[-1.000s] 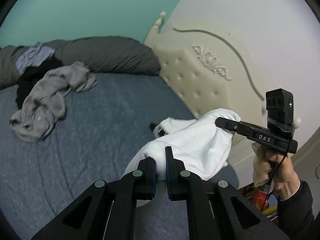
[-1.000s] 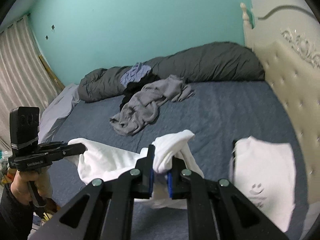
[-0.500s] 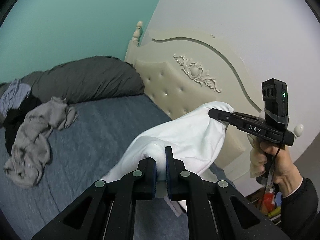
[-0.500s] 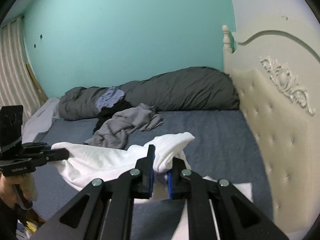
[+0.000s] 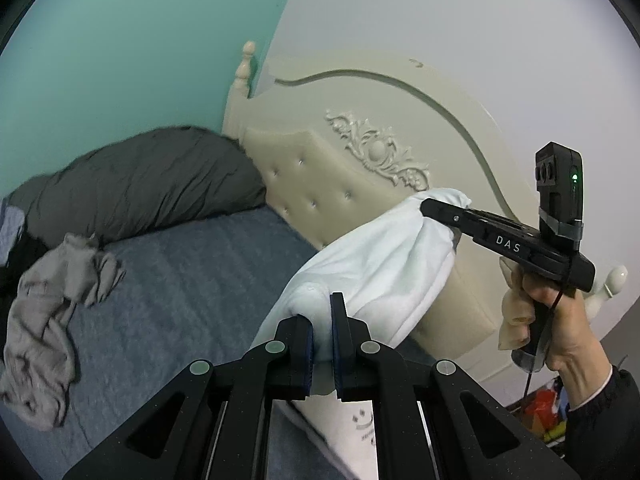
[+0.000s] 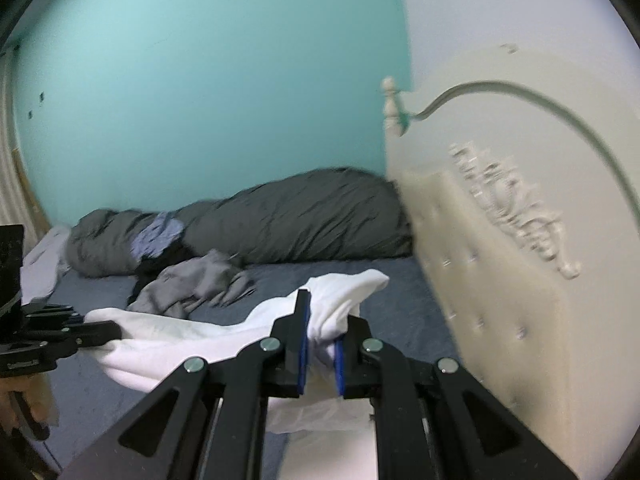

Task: Fold clothes
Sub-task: 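Lift the folded shirt with both tools and carry it toward the clothes stack, then lower the folded shirt onto the clothes stack and open both tools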

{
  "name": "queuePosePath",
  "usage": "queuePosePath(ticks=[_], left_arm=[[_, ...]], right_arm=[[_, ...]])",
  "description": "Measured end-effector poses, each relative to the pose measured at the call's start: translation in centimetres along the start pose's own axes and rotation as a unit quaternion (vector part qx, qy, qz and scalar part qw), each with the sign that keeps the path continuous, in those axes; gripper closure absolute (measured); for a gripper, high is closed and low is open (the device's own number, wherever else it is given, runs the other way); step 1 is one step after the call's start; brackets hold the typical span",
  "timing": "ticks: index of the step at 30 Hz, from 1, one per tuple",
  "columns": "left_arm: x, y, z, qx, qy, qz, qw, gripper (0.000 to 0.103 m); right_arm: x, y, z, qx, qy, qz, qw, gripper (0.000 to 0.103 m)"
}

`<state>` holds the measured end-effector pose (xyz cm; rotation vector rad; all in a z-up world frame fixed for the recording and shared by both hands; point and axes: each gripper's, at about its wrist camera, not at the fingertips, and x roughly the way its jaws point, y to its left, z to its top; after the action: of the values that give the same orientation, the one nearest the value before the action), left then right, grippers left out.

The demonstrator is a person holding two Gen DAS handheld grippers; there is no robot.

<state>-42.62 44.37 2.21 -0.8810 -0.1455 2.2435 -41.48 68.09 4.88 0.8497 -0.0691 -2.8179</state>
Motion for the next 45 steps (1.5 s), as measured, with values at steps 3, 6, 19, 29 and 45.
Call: queuePosePath(ticks=[3, 6, 19, 29, 45], left_arm=[[1.6, -1.6, 0.9, 0.006, -0.005, -0.006, 1.0000, 0.096], [4.4, -3.1, -0.8, 0.011, 0.011, -0.015, 0.9998, 0.096], [10.5, -6.3, -15.4, 0.004, 0.122, -0.047, 0.9914, 0.096], [9.0, -9.7, -22.0, 0.008, 0.139, -0.057, 0.9886, 0.096], [9.0, -8.5, -30.5, -0.041, 0.163, -0.033, 0.9851, 0.096]], right_arm=[[-1.0, -2.6, -0.4, 0.001, -0.020, -0.025, 0.999, 0.094], [-1.2, -4.5, -2.6, 0.001, -0.012, -0.044, 0.999, 0.094], [-0.7, -7.8, -19.1, 0.052, 0.107, -0.019, 0.993, 0.094], [-4.1, -7.5, -25.0, 0.080, 0.147, 0.000, 0.986, 0.094], [-4.6, -6.5, -33.7, 0.134, 0.175, 0.032, 0.975, 0.094]])
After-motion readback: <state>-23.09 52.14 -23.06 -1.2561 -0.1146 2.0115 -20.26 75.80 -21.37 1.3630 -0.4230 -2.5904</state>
